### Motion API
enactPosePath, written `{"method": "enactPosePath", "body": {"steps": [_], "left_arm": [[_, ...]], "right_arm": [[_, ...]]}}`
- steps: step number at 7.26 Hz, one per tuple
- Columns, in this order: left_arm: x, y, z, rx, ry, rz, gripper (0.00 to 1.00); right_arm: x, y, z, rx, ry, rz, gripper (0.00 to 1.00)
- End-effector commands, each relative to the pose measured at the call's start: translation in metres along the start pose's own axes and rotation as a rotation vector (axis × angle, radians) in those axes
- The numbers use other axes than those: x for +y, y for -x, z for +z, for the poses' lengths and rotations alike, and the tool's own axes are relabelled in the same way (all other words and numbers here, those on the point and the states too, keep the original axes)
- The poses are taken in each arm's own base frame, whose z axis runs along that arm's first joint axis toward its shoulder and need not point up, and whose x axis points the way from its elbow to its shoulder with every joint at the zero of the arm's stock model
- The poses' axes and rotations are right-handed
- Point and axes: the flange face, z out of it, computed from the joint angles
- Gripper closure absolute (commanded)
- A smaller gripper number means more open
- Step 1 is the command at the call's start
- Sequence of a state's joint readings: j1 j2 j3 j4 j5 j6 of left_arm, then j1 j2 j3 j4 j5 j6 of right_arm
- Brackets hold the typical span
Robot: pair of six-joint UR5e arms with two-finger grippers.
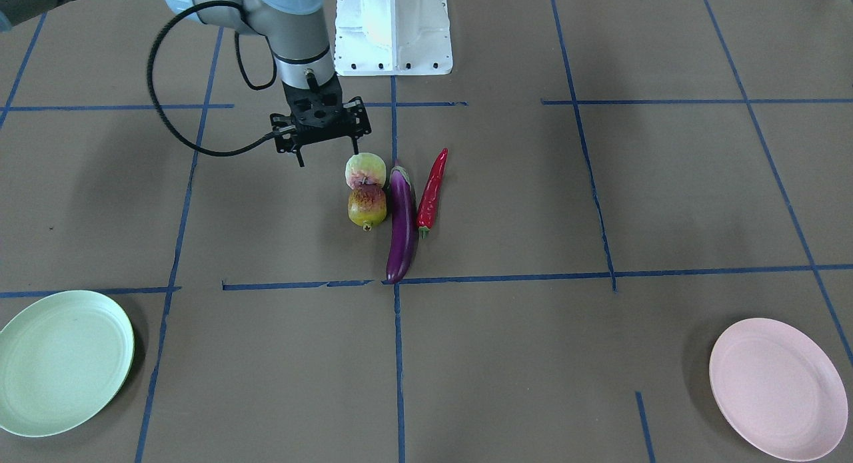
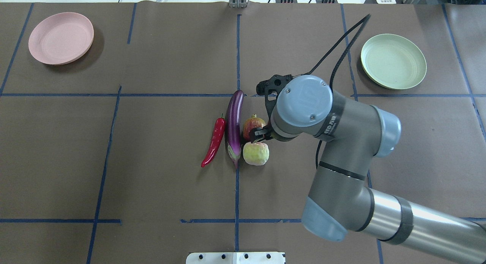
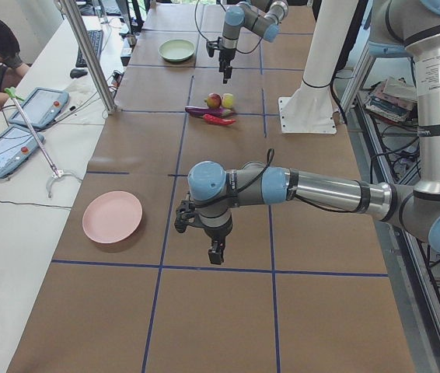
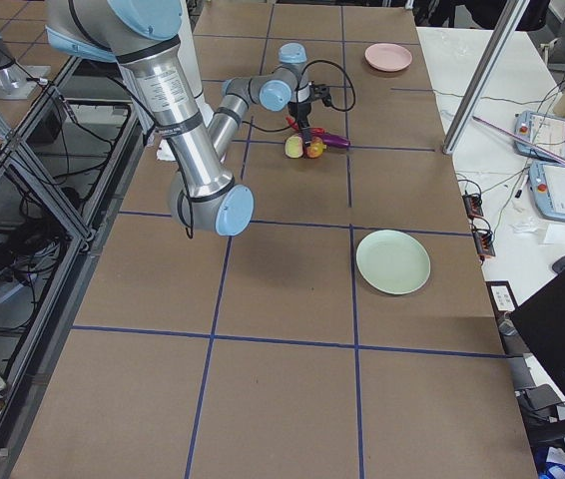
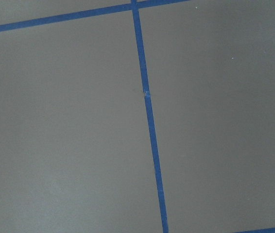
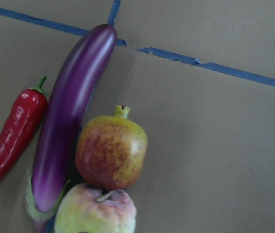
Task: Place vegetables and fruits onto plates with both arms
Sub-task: 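Lower the right gripper and close it on the yellow-pink apple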
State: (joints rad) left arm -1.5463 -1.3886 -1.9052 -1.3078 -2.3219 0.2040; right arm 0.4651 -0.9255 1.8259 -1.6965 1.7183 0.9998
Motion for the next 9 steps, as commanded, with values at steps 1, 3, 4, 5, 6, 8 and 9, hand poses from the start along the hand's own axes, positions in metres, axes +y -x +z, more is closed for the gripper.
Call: {"method": "enactPosePath", "body": {"steps": [1, 3, 4, 5, 6, 8, 9], "left_arm": [[0.000, 0.000, 0.000, 0.001, 0.001, 0.001, 0.00], [0.000, 0.000, 0.001, 0.001, 0.001, 0.001, 0.00], [0.000, 0.000, 0.001, 0.001, 0.001, 0.001, 0.00], [0.000, 0.000, 0.001, 0.001, 0.002, 0.000, 0.00], [0.000, 0.000, 0.001, 0.001, 0.003, -0.001, 0.00], [0.000, 0.000, 0.001, 0.001, 0.002, 0.000, 0.00], [0.001, 0.000, 0.001, 0.001, 0.004, -0.002, 0.00]], "right_arm": [[0.004, 0.056, 0.033, 0.061, -0.012, 0.014, 0.00], [0.005, 0.053, 0.052, 0.095, 0.005, 0.014, 0.00], [0.010, 0.055, 0.060, 0.111, 0.007, 0.007, 0.00], [0.012, 0.056, 0.065, 0.120, 0.010, 0.005, 0.00], [0.012, 0.056, 0.070, 0.127, 0.016, 0.004, 0.00], [0.008, 0.065, 0.079, 0.142, 0.024, 0.003, 0.00], [0.010, 0.064, 0.081, 0.145, 0.029, 0.001, 0.01]]}}
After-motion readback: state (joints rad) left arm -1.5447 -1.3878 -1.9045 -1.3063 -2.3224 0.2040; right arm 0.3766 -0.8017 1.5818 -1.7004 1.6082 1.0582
